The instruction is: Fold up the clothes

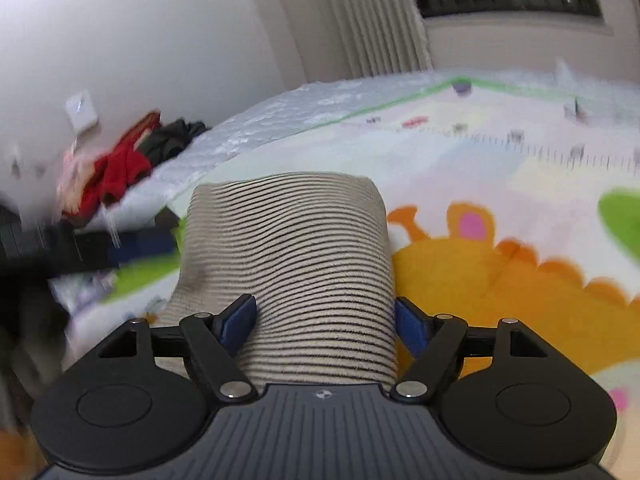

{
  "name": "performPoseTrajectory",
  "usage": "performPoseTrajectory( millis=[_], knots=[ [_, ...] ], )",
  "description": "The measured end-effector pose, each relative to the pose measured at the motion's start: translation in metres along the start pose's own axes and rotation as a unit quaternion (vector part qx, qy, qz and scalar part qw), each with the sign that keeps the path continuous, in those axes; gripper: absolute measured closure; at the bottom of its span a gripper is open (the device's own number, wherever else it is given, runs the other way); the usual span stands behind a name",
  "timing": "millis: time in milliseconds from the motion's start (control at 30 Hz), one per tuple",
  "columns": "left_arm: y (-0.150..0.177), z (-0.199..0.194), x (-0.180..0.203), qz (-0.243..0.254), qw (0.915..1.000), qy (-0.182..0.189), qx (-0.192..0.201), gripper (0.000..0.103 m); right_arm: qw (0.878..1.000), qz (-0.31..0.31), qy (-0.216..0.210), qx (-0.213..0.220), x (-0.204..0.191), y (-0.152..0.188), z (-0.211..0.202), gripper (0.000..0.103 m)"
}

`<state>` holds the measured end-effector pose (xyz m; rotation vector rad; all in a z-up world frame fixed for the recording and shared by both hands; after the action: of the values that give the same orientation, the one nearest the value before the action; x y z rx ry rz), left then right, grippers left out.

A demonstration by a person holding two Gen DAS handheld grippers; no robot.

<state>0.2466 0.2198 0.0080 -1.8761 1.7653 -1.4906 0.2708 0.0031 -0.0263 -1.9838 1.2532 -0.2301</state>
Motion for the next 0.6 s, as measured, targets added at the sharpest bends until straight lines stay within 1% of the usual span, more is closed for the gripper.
performPoseTrajectory(
  millis=[33, 67, 100, 133, 167, 233, 300, 333, 400, 467, 567, 600],
  knots=[
    [-0.008, 0.0, 0.009, 0.005, 0.9998, 0.015, 0.007, 0.029, 1.0, -0.015, 0.013, 0.003, -0.005, 0.0, -0.002, 0.028],
    [-0.014, 0.006, 0.015, 0.011, 0.9995, 0.029, 0.004, 0.029, 0.999, -0.028, 0.025, 0.006, -0.01, 0.0, -0.003, 0.028],
    [-0.018, 0.016, 0.021, 0.019, 0.999, 0.041, -0.006, 0.029, 0.999, -0.038, 0.034, 0.01, -0.015, 0.0, -0.006, 0.028],
    [-0.02, 0.027, 0.024, 0.024, 0.9986, 0.043, -0.019, 0.029, 0.998, -0.048, 0.042, 0.015, -0.02, 0.0, -0.009, 0.028],
    [-0.02, 0.041, 0.022, 0.024, 0.9985, 0.031, -0.037, 0.03, 0.997, -0.06, 0.048, 0.025, -0.025, 0.001, -0.015, 0.028],
    [-0.017, 0.064, 0.008, 0.019, 0.9978, 0.001, -0.064, 0.044, 0.993, -0.092, 0.052, 0.055, -0.035, 0.007, -0.035, 0.028],
    [-0.016, 0.078, -0.009, 0.008, 0.9971, -0.016, -0.074, 0.05, 0.987, -0.136, 0.046, 0.077, -0.05, 0.015, -0.051, 0.028],
    [-0.016, 0.081, -0.015, 0.003, 0.9971, -0.017, -0.075, 0.051, 0.983, -0.162, 0.039, 0.083, -0.058, 0.02, -0.057, 0.028],
    [-0.016, 0.086, -0.026, -0.009, 0.9972, -0.014, -0.073, 0.052, 0.977, -0.203, 0.031, 0.064, -0.073, 0.026, -0.047, 0.028],
    [-0.016, 0.09, -0.037, -0.021, 0.9972, -0.01, -0.072, 0.056, 0.972, -0.228, 0.039, 0.038, -0.082, 0.03, -0.024, 0.028],
    [-0.013, 0.096, -0.039, -0.013, 0.9972, -0.016, -0.071, 0.057, 0.972, -0.232, 0.044, 0.006, -0.084, 0.033, 0.012, 0.021],
    [-0.014, 0.098, -0.04, -0.011, 0.9973, -0.018, -0.07, 0.057, 0.969, -0.243, 0.05, 0.002, -0.087, 0.034, 0.013, 0.018]
  ],
)
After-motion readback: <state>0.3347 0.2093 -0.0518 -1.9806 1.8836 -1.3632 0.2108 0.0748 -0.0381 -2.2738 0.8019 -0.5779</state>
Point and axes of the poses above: each gripper's, at about its wrist camera, not at the fingertips, and z roughly the way its jaws point, x to its right, y to its underside, the point moved 5 cm from there along z, roughly the way its jaws point, and after that the axes turned 11 degrees about -x, right-handed, at the moved point
